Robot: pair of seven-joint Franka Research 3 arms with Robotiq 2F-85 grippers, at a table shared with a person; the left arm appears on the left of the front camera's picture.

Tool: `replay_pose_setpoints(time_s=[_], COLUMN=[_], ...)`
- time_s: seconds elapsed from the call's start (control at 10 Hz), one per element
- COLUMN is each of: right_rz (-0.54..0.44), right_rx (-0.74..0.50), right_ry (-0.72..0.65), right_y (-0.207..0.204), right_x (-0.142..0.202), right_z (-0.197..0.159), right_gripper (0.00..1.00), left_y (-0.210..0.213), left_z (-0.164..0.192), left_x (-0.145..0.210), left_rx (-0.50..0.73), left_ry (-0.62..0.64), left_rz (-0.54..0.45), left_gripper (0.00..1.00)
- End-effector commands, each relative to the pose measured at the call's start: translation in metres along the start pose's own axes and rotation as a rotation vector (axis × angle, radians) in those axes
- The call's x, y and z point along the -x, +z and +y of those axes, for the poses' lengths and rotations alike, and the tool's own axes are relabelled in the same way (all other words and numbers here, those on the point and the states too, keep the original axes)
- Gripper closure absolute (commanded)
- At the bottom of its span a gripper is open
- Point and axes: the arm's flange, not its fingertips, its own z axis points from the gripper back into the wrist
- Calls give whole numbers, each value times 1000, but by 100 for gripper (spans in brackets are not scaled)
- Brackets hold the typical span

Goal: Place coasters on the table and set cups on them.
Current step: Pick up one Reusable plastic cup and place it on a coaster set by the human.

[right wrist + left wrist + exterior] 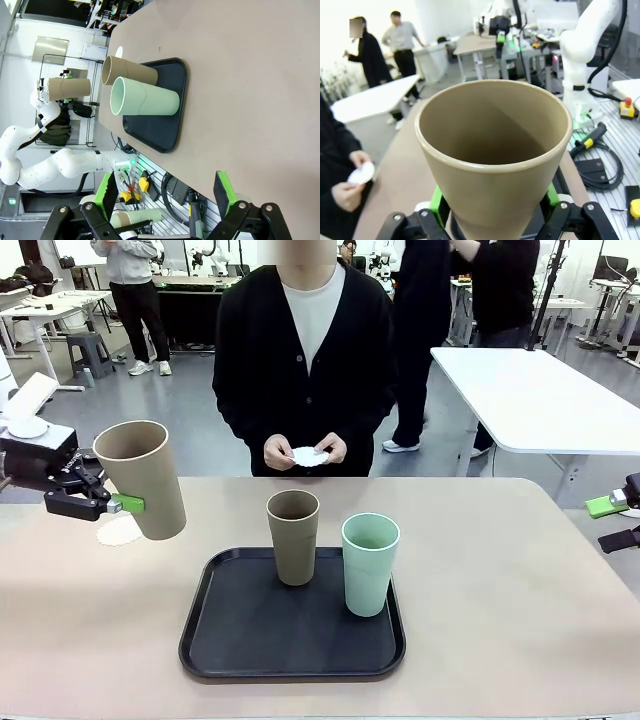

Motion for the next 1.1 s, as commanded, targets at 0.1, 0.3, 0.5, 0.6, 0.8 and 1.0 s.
replay_pose_setpoints(time_s=[0.1,0.3,0.5,0.6,0.8,1.0], right_rz=[-4,-4,-4,-4,-4,-4], right_rx=[-10,-10,-10,-10,-10,-10], right_ry=[1,1,1,1,1,1], right_y=[0,0,0,0,0,0], right_x=[0,0,0,0,0,0], right_z=[0,0,0,0,0,0], right_gripper=[0,0,0,0,0,0], left_y=[16,54,95,116,145,157], left_z=[23,74,99,112,118,113], left_x=[11,32,54,67,90,111], left_rx=[-6,-119,-229,-270,-307,-321], left_ry=[-16,18,87,126,188,180], left_rz=[-15,-22,-4,9,15,15], left_gripper=[14,14,14,14,14,14])
